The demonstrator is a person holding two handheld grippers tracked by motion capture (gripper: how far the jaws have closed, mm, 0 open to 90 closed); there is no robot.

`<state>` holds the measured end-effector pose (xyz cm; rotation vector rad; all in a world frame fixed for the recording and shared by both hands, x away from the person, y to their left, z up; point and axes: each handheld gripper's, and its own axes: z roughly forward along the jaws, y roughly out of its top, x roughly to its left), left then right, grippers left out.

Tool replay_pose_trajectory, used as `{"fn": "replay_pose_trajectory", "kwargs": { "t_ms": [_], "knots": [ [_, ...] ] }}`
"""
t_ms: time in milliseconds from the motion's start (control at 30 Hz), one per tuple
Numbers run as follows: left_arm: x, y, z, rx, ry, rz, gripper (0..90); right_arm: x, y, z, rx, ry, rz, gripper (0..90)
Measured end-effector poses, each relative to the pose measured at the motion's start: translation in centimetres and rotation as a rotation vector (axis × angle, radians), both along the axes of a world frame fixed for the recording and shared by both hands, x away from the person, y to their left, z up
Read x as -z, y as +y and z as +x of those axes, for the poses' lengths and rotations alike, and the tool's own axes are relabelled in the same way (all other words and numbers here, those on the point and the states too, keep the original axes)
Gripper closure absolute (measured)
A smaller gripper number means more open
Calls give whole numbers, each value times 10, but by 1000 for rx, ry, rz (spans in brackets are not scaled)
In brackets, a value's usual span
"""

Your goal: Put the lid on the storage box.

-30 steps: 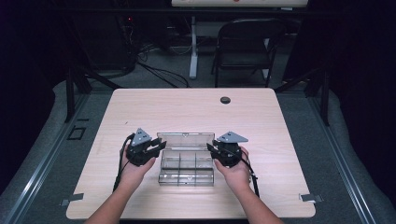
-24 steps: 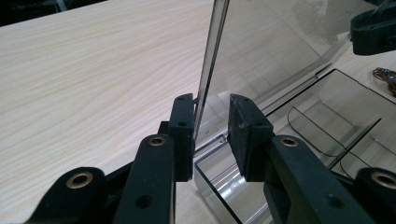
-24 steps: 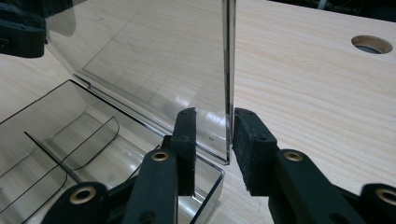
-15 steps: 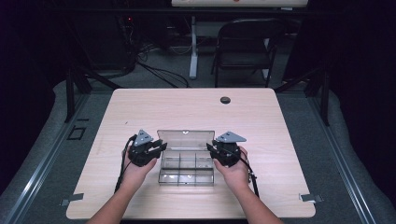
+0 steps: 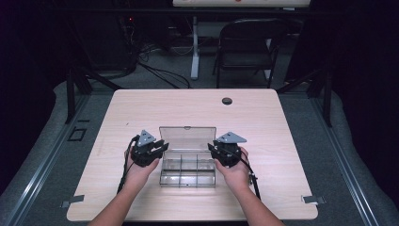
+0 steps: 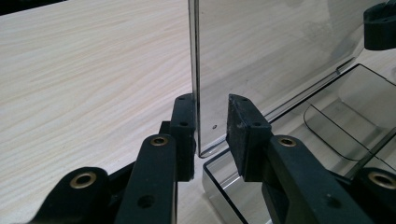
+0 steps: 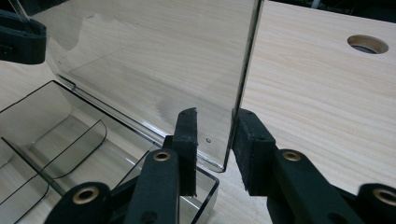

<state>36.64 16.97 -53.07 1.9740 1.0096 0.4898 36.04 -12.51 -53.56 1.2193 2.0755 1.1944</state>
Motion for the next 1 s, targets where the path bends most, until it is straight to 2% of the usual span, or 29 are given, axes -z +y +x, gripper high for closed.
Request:
{"fn": "replay_pose_trajectory", "kwargs": {
  "t_ms": [100,167,233,633,767,1000],
  "knots": [
    [1,-1,1,-6,-4,11,737,1,0,1,-2,-7,-5,717],
    [1,-3,3,-11,-13,38,737,2,1,3,2,-13,-17,714],
    [1,-3,4,-12,-15,41,736,2,1,4,1,-14,-14,714],
    [5,-4,12,-30,8,27,733,6,2,11,27,-2,-9,710],
    [7,-4,16,-37,28,2,730,8,2,14,30,6,0,708],
    [9,-2,19,-36,48,-15,723,9,0,17,28,24,16,703]
  ]
}}
